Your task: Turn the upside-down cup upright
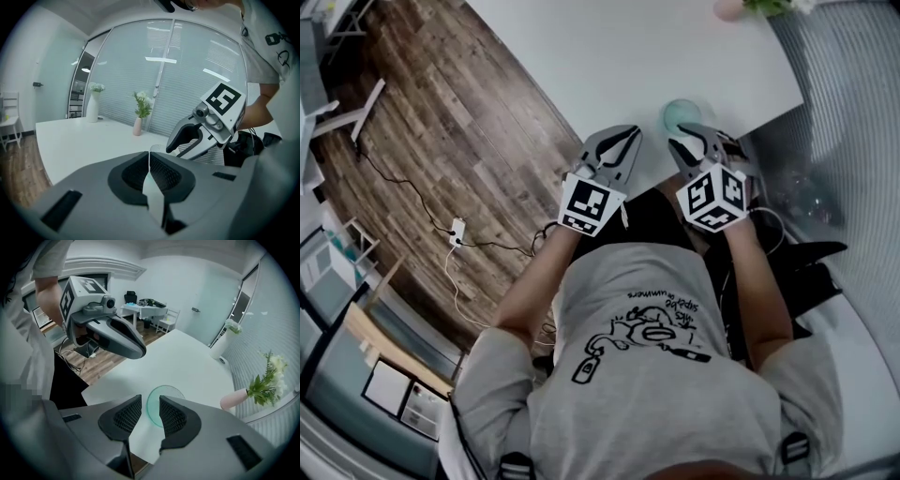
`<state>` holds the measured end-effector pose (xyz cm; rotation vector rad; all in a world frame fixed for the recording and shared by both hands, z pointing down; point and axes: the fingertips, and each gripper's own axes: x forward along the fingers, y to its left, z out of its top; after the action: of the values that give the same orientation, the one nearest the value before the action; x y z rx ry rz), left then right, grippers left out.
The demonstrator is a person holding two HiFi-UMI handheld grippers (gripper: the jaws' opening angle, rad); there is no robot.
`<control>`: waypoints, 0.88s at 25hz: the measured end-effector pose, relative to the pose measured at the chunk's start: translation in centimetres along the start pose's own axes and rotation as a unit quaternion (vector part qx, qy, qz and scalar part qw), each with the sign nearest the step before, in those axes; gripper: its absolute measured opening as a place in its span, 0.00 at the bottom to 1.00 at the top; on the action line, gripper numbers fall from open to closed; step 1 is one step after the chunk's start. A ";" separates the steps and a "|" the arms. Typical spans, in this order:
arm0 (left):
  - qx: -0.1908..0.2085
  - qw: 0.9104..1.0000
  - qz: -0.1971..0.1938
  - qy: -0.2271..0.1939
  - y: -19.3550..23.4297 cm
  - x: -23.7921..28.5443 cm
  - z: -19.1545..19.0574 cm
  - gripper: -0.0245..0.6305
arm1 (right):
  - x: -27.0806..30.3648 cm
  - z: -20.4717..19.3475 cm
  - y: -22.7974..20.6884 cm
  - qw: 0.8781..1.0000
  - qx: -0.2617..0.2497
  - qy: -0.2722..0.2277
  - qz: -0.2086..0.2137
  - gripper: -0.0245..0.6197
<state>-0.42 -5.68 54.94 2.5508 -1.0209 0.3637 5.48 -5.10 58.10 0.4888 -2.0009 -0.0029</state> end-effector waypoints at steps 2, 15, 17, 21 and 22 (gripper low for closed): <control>0.000 1.000 0.001 0.000 0.3 0.3 -0.4 0.03 | 0.6 -0.4 0.0 1.000 -0.011 0.012 -0.001 0.25; -0.009 1.000 -0.004 0.002 1.1 1.4 -2.3 0.03 | 2.8 -2.1 1.4 0.995 -0.054 0.086 0.026 0.19; -0.012 1.000 -0.007 0.002 1.0 1.6 -2.5 0.03 | 2.9 -2.5 1.5 0.993 -0.058 0.096 0.031 0.18; -0.009 1.000 -0.010 0.008 1.0 1.8 -3.1 0.03 | 3.2 -2.9 1.9 0.992 -0.056 0.103 0.041 0.12; -0.009 1.000 -0.010 0.009 1.0 1.8 -3.3 0.03 | 3.3 -3.0 2.0 0.992 -0.055 0.103 0.041 0.12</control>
<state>-0.18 -6.00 58.76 2.5354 -0.9860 0.3687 6.12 -3.75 62.79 0.3216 -1.8064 -0.0115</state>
